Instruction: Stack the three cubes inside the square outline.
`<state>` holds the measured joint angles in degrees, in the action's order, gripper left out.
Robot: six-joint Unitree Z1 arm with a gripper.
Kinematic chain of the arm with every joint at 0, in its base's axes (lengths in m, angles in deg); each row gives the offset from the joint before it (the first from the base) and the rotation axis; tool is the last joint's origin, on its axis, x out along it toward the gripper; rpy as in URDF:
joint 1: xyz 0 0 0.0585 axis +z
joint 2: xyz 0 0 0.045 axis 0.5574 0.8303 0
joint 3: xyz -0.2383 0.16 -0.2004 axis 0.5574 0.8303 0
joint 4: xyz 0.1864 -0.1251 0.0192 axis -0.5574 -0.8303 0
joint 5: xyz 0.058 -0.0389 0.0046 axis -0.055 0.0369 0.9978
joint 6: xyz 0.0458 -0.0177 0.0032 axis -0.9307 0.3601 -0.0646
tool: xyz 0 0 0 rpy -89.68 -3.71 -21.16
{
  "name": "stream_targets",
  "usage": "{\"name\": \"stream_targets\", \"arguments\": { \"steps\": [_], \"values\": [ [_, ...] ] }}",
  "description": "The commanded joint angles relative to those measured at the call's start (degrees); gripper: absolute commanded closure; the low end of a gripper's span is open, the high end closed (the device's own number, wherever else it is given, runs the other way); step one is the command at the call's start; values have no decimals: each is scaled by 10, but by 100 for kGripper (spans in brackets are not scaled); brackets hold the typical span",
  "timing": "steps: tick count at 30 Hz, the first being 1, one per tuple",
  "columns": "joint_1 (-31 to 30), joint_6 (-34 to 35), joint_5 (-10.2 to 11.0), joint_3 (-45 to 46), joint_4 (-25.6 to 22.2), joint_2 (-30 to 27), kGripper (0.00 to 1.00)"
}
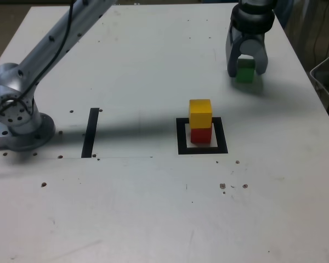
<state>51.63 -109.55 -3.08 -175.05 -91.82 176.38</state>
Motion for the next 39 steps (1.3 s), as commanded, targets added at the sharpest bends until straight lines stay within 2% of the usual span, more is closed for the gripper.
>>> {"name": "stream_targets", "arguments": {
  "steps": [1, 7, 11, 26, 33, 39],
  "values": [
    [1, -2, -2, 2, 1, 1, 79],
    [0, -7, -5, 9, 0, -8, 87],
    [-5, -8, -6, 25, -7, -32, 89],
    [-91, 49, -8, 188, -42, -252, 88],
    [-142, 104, -28, 272, -55, -320, 88],
    [-186, 171, -56, 326, -48, -340, 88]
  ]
}}
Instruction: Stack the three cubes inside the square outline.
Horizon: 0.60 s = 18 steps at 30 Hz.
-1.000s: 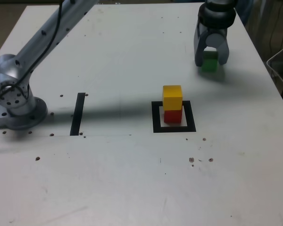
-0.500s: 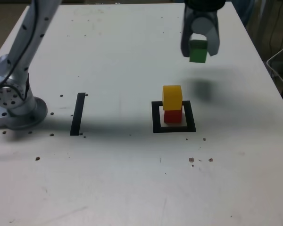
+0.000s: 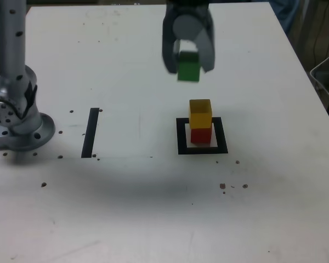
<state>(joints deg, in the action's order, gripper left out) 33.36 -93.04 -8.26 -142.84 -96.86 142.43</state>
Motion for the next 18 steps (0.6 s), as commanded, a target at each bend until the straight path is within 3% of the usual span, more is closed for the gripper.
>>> {"name": "stream_targets", "arguments": {
  "steps": [1, 7, 18],
  "values": [
    [-8, 14, -9, 9, 4, 1, 88],
    [-28, 45, -23, 9, 13, 17, 88],
    [-34, 53, -12, -1, 40, 45, 88]
  ]
}}
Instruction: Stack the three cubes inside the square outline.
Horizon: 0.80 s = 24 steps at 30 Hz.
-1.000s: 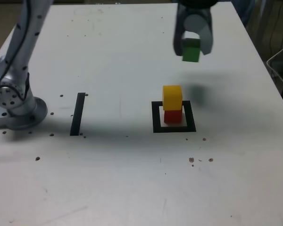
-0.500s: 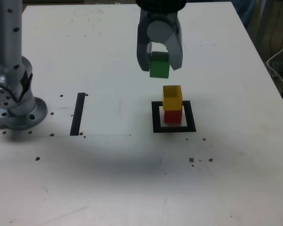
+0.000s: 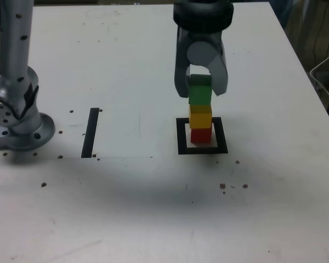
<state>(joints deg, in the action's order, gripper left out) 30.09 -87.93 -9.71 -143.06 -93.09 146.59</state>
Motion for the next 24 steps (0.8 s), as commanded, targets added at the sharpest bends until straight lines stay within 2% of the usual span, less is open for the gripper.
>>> {"name": "stream_targets", "arguments": {
  "steps": [1, 14, 19, 24],
  "values": [
    [-1, 3, 4, 3, 3, 4, 88],
    [-1, 6, 3, 13, 16, 8, 78],
    [-1, 6, -6, 16, 15, 11, 65],
    [-1, 6, -7, 19, 14, 11, 48]
  ]
}}
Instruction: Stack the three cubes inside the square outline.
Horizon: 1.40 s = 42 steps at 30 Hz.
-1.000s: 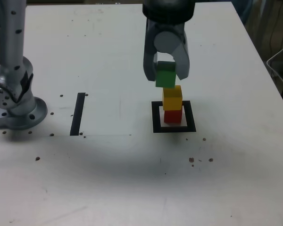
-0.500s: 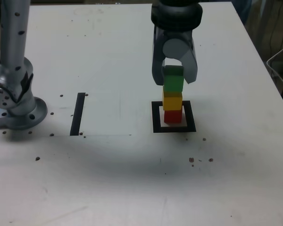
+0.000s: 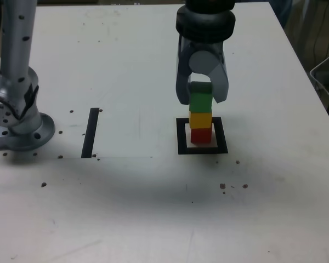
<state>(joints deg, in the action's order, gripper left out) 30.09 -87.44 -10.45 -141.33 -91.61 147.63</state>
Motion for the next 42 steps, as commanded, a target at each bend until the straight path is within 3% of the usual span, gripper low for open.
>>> {"name": "stream_targets", "arguments": {
  "steps": [1, 6, 9, 20, 29, 37, 42],
  "values": [
    [-1, 1, 1, 2, 0, 0, 43],
    [-1, 1, 4, 4, 0, -2, 13],
    [-1, 1, 5, 4, 0, -2, 1],
    [0, -1, 19, 8, -5, -29, 1],
    [4, -8, -1, 36, -21, -117, 1],
    [8, -7, -42, 178, 79, -220, 0],
    [7, -3, -40, 268, 128, -262, 0]
  ]
}}
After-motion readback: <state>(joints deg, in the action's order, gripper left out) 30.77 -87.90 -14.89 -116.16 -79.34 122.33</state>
